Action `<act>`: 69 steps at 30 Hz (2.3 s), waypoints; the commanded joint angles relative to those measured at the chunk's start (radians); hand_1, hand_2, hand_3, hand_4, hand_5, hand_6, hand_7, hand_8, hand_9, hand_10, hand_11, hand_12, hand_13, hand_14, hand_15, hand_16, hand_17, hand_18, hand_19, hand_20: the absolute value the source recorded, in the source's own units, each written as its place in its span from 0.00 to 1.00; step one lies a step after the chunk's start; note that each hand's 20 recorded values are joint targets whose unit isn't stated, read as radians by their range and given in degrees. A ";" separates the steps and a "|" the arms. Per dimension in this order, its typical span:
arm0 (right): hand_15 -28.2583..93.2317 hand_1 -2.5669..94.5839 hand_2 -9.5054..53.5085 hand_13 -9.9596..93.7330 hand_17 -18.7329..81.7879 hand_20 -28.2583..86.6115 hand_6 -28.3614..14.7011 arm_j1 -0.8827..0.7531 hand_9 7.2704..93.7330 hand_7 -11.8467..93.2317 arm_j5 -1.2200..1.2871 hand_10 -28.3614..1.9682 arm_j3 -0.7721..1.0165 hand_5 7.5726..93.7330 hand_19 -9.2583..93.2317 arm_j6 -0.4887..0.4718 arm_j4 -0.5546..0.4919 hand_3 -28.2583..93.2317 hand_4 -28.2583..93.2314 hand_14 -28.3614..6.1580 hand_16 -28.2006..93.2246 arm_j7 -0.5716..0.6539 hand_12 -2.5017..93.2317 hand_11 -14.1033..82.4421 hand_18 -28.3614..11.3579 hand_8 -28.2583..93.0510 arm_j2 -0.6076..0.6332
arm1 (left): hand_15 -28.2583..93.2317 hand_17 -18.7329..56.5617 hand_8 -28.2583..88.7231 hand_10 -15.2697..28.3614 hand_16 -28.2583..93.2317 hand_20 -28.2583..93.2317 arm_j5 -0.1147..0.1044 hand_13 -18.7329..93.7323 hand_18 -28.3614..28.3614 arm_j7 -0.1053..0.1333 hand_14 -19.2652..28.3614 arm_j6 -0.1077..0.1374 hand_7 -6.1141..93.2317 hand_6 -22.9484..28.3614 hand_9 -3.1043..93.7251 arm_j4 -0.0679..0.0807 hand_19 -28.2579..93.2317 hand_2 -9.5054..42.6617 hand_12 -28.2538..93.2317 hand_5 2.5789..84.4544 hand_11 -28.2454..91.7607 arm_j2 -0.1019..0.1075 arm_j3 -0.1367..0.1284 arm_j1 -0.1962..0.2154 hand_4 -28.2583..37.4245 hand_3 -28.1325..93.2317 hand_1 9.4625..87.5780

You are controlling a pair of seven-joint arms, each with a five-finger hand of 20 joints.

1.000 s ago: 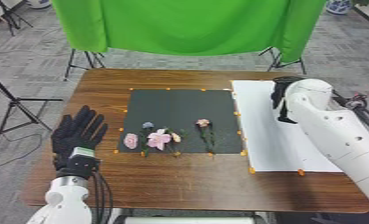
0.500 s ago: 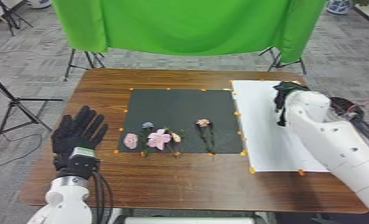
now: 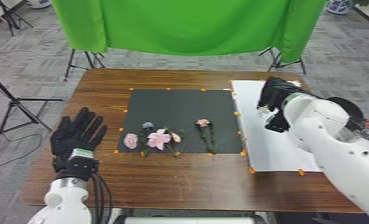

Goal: Arrange flowers

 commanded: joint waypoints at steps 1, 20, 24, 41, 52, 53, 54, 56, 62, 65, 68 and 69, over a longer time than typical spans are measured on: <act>0.44 0.66 0.03 0.79 0.50 0.52 0.64 -0.108 0.88 0.35 0.003 0.61 -0.008 0.74 0.81 -0.051 -0.135 0.83 0.00 0.64 0.56 -0.019 0.51 0.31 0.22 0.22 -0.062 | 0.61 0.16 0.16 0.71 0.16 0.31 -0.008 0.40 0.77 -0.011 0.76 0.011 0.26 0.65 0.40 -0.005 0.55 0.47 0.33 0.51 0.49 -0.007 -0.001 0.005 0.00 0.84 0.23; 0.48 0.59 0.00 0.70 0.48 0.45 0.60 -0.151 0.77 0.31 -0.001 0.53 -0.050 0.62 0.80 0.016 -0.119 0.85 0.00 0.52 0.44 0.015 0.39 0.30 0.22 0.14 -0.132 | 0.62 0.16 0.16 0.71 0.16 0.31 -0.029 0.40 0.77 -0.015 0.76 0.031 0.26 0.65 0.40 -0.003 0.56 0.46 0.33 0.51 0.50 -0.006 -0.002 0.000 0.00 0.85 0.24; 0.49 0.51 0.00 0.65 0.46 0.41 0.55 -0.160 0.65 0.28 -0.014 0.40 -0.040 0.52 0.77 0.017 -0.135 0.91 0.00 0.43 0.36 0.014 0.23 0.41 0.23 0.13 -0.127 | 0.62 0.16 0.16 0.71 0.16 0.31 -0.067 0.40 0.77 0.000 0.76 0.019 0.26 0.65 0.40 -0.005 0.56 0.44 0.33 0.49 0.50 -0.005 0.000 0.003 0.02 0.84 0.25; 0.46 0.35 0.10 0.56 0.43 0.37 0.47 -0.270 0.44 0.23 0.002 0.28 0.126 0.42 0.71 0.182 -0.199 0.89 0.01 0.33 0.34 -0.148 0.17 0.25 0.23 0.14 -0.106 | 0.62 0.16 0.16 0.70 0.16 0.31 -0.007 0.40 0.77 -0.019 0.75 -0.004 0.26 0.65 0.39 0.000 0.55 0.45 0.33 0.47 0.49 -0.004 -0.019 0.012 0.01 0.84 0.24; 0.32 0.25 0.24 0.45 0.36 0.38 0.54 -0.485 0.39 0.22 0.568 0.47 0.492 0.41 0.49 0.330 -0.212 0.89 0.01 0.37 0.38 -0.427 0.15 0.21 0.25 0.14 -0.120 | 0.44 0.17 0.17 0.67 0.16 0.29 0.173 0.31 0.74 -0.025 0.66 -0.113 0.15 0.63 0.29 0.022 0.50 0.47 0.29 0.45 0.38 0.028 -0.140 0.072 0.00 0.82 0.21; 0.32 0.24 0.25 0.44 0.35 0.39 0.55 -0.494 0.38 0.22 0.637 0.46 0.516 0.41 0.47 0.307 -0.204 0.89 0.01 0.38 0.38 -0.455 0.14 0.20 0.25 0.15 -0.123 | 0.43 0.17 0.18 0.67 0.16 0.29 0.173 0.31 0.73 -0.021 0.65 -0.126 0.14 0.62 0.28 0.022 0.49 0.47 0.29 0.44 0.37 0.029 -0.154 0.078 0.00 0.82 0.21; 0.31 0.22 0.25 0.42 0.35 0.39 0.56 -0.506 0.38 0.21 0.697 0.46 0.536 0.40 0.45 0.287 -0.198 0.89 0.01 0.39 0.38 -0.474 0.14 0.19 0.25 0.15 -0.124 | 0.42 0.17 0.18 0.66 0.16 0.29 0.175 0.31 0.73 -0.019 0.65 -0.133 0.14 0.62 0.28 0.023 0.49 0.47 0.29 0.44 0.36 0.029 -0.166 0.085 0.00 0.81 0.20; 0.30 0.19 0.25 0.40 0.34 0.39 0.57 -0.524 0.36 0.20 0.800 0.46 0.566 0.39 0.41 0.253 -0.191 0.89 0.01 0.41 0.38 -0.495 0.14 0.18 0.26 0.15 -0.131 | 0.40 0.17 0.18 0.66 0.16 0.29 0.179 0.30 0.73 -0.014 0.64 -0.146 0.13 0.62 0.28 0.023 0.48 0.48 0.28 0.43 0.36 0.032 -0.186 0.096 0.00 0.81 0.19; 0.29 0.11 0.25 0.37 0.33 0.41 0.59 -0.564 0.33 0.18 0.900 0.49 0.612 0.36 0.35 0.211 -0.193 0.89 0.01 0.44 0.37 -0.556 0.13 0.18 0.26 0.15 -0.130 | 0.37 0.17 0.18 0.65 0.17 0.29 0.164 0.29 0.72 -0.009 0.62 -0.164 0.10 0.61 0.27 0.024 0.46 0.53 0.28 0.41 0.33 0.039 -0.193 0.086 0.00 0.77 0.15; 0.29 0.10 0.25 0.36 0.33 0.41 0.58 -0.580 0.33 0.18 0.926 0.49 0.622 0.35 0.33 0.217 -0.201 0.89 0.01 0.44 0.37 -0.547 0.13 0.18 0.27 0.16 -0.143 | 0.36 0.17 0.19 0.65 0.17 0.29 0.160 0.29 0.72 -0.011 0.62 -0.164 0.10 0.60 0.27 0.022 0.46 0.54 0.28 0.40 0.33 0.034 -0.191 0.089 0.00 0.75 0.16; 0.29 0.10 0.25 0.36 0.33 0.42 0.57 -0.591 0.33 0.17 0.935 0.50 0.627 0.35 0.32 0.225 -0.207 0.89 0.01 0.45 0.37 -0.540 0.13 0.17 0.27 0.16 -0.152 | 0.36 0.17 0.19 0.65 0.17 0.29 0.159 0.29 0.72 -0.013 0.62 -0.159 0.10 0.60 0.27 0.020 0.45 0.55 0.28 0.40 0.33 0.029 -0.193 0.097 0.00 0.74 0.16; 0.29 0.09 0.25 0.36 0.33 0.42 0.57 -0.598 0.33 0.17 0.935 0.50 0.634 0.35 0.32 0.223 -0.211 0.89 0.01 0.45 0.37 -0.539 0.13 0.18 0.27 0.16 -0.154 | 0.36 0.17 0.19 0.65 0.17 0.29 0.159 0.29 0.72 -0.013 0.62 -0.157 0.10 0.60 0.27 0.020 0.45 0.55 0.28 0.40 0.33 0.026 -0.193 0.096 0.00 0.74 0.16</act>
